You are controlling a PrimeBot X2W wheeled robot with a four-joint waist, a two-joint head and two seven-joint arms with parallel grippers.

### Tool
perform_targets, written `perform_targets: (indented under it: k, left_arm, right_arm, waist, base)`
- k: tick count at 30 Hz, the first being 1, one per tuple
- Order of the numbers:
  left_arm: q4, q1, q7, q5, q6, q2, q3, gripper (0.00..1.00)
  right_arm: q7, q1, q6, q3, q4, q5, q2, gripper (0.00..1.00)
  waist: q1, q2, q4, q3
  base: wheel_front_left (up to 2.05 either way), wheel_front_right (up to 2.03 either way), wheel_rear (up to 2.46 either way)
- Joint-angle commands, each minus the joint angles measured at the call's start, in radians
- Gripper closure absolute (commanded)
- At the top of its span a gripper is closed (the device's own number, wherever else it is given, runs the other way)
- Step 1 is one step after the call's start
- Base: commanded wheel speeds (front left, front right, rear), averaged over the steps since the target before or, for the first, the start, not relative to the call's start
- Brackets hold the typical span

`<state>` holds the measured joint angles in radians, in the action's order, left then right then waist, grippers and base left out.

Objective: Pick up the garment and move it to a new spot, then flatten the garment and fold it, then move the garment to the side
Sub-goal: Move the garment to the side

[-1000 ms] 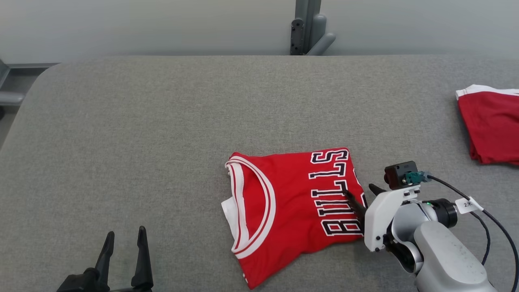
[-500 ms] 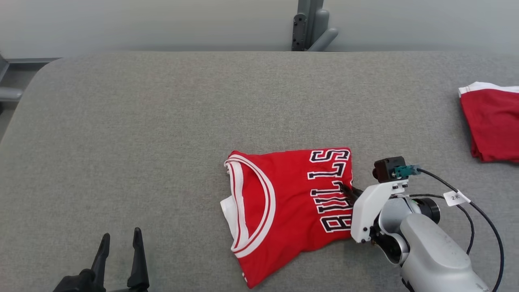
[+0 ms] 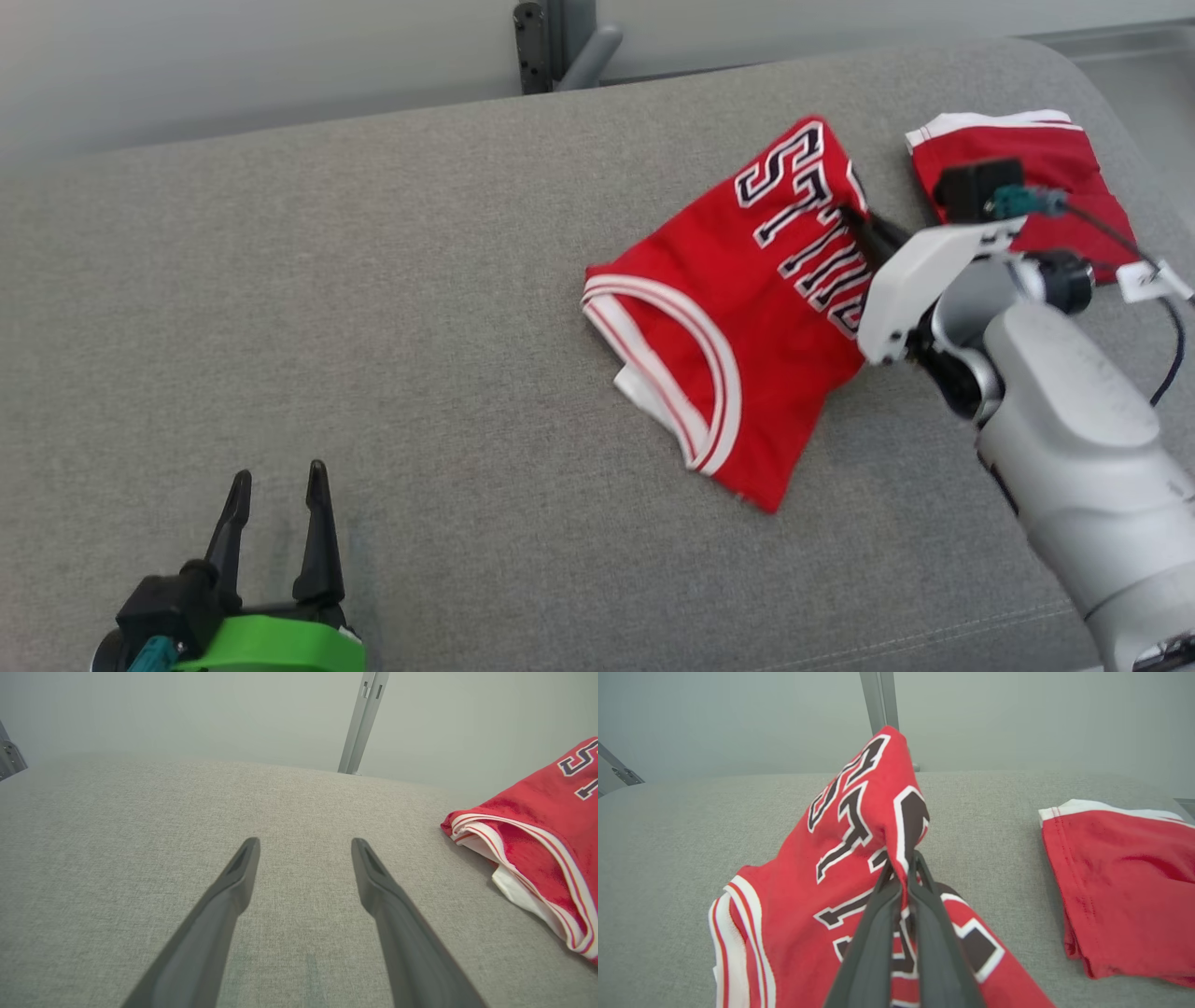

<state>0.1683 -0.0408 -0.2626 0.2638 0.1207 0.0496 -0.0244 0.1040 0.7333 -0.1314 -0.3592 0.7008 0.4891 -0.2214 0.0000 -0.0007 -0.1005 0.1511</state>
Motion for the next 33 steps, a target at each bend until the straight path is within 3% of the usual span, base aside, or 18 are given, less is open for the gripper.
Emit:
perform_targets:
  k: [1, 7, 13, 21, 29, 30, 31, 32, 33]
  left_arm:
    - [-0.002, 0.028, -0.003, -0.002, 0.003, 0.003, 0.001, 0.00]
    - [0.010, 0.088, -0.003, -0.006, 0.008, 0.005, 0.002, 0.00]
    - [0.014, 0.073, -0.003, -0.010, 0.011, 0.014, -0.020, 0.00]
    - [0.019, 0.092, -0.003, -0.001, 0.011, 0.019, 0.023, 0.00]
    - [0.018, 0.074, -0.003, 0.010, 0.011, 0.024, 0.045, 0.00]
    - [0.019, 0.071, -0.003, 0.010, 0.011, 0.024, 0.044, 0.00]
    - [0.019, 0.069, -0.003, 0.009, 0.011, 0.023, 0.042, 0.00]
    - [0.020, 0.067, -0.003, 0.009, 0.011, 0.023, 0.041, 0.00]
    - [0.022, 0.066, -0.003, 0.007, 0.011, 0.023, 0.041, 0.00]
  right_arm:
    - [-0.001, 0.046, 0.002, 0.011, 0.005, -0.006, -0.012, 1.00]
    - [0.004, 0.184, 0.002, 0.076, 0.065, -0.017, -0.089, 1.00]
    - [-0.006, 0.225, 0.002, 0.150, 0.097, -0.024, -0.179, 1.00]
    - [-0.038, 0.255, 0.002, 0.294, 0.192, -0.065, -0.222, 1.00]
    - [-0.085, 0.287, 0.002, 0.458, 0.347, -0.203, -0.224, 1.00]
    - [-0.100, 0.288, 0.002, 0.477, 0.362, -0.229, -0.223, 0.88]
    - [-0.120, 0.291, 0.002, 0.495, 0.372, -0.253, -0.220, 0.68]
    - [-0.138, 0.293, 0.002, 0.517, 0.385, -0.276, -0.217, 0.00]
    - [-0.159, 0.293, 0.002, 0.536, 0.395, -0.304, -0.213, 0.00]
  waist:
    - [0.0000, 0.0007, -0.052, 0.084]
    - [0.0000, 0.0007, -0.024, 0.158]
    - [0.0000, 0.0007, -0.004, 0.187]
    - [0.0000, 0.0007, 0.030, 0.195]
    - [0.0000, 0.0007, 0.047, 0.189]
    - [0.0000, 0.0007, 0.047, 0.187]
    - [0.0000, 0.0007, 0.046, 0.185]
    - [0.0000, 0.0007, 0.045, 0.183]
    - [0.0000, 0.0007, 0.043, 0.179]
  base:
    - [0.00, 0.00, 0.00]
    - [0.00, 0.00, 0.00]
    - [0.00, 0.00, 0.00]
    - [0.00, 0.00, 0.00]
    - [0.00, 0.00, 0.00]
    - [0.00, 0.00, 0.00]
    - [0.00, 0.00, 0.00]
    - [0.00, 0.00, 0.00]
    - [0.00, 0.00, 0.00]
